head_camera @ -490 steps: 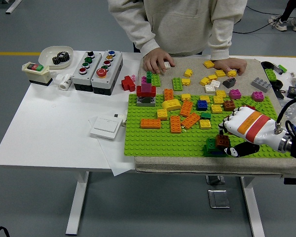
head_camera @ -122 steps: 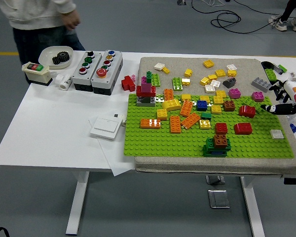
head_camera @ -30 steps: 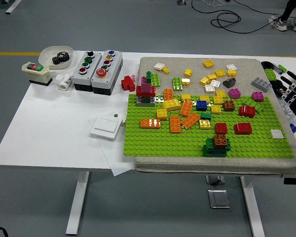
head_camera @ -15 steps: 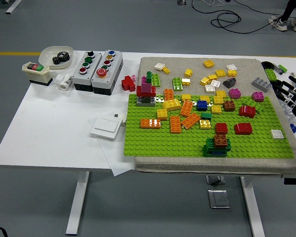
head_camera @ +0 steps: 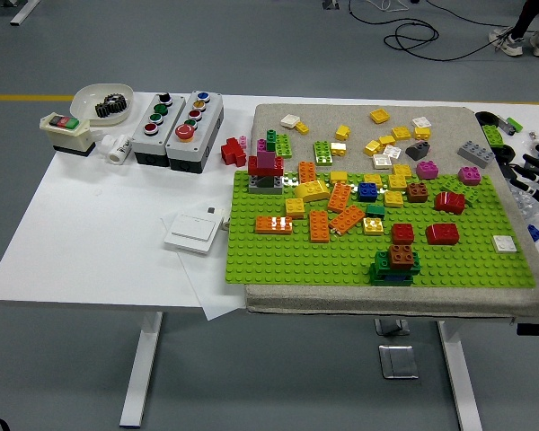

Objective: Pick up the brick,pile it on top of brick,press brick,pick up the brick,pile it on top of brick,press brick

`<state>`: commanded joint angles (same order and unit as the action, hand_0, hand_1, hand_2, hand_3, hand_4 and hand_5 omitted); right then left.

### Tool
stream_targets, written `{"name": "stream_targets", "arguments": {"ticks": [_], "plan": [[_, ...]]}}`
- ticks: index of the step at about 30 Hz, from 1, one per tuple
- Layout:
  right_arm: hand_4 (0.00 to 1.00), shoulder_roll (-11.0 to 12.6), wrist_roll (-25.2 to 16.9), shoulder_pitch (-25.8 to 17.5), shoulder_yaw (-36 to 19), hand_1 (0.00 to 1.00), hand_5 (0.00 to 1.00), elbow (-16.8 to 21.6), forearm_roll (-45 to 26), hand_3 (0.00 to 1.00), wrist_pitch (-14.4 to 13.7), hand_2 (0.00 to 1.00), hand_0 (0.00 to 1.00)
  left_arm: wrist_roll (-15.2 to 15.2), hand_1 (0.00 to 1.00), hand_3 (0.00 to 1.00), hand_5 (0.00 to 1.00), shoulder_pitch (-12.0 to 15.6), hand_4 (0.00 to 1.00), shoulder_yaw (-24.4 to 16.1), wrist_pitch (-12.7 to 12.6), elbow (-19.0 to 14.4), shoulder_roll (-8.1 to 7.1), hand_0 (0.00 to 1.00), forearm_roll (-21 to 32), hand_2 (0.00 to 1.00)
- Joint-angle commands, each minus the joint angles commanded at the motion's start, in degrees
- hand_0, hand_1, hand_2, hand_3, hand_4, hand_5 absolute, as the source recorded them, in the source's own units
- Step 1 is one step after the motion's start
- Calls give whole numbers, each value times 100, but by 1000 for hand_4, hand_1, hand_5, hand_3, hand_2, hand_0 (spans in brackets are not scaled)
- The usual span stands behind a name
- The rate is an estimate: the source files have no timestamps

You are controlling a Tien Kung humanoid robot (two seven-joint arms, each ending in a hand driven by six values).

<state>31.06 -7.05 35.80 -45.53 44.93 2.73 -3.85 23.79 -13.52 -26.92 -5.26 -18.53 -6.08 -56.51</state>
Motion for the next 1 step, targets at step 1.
{"name": "stream_targets", "arguments": {"ticks": [1], "plan": [[998,4,-7,-3,8,572,998,5,-17,835,-1,712,460,-13,709,585,668,9,659,21,-14,5,0,653,33,720]]}}
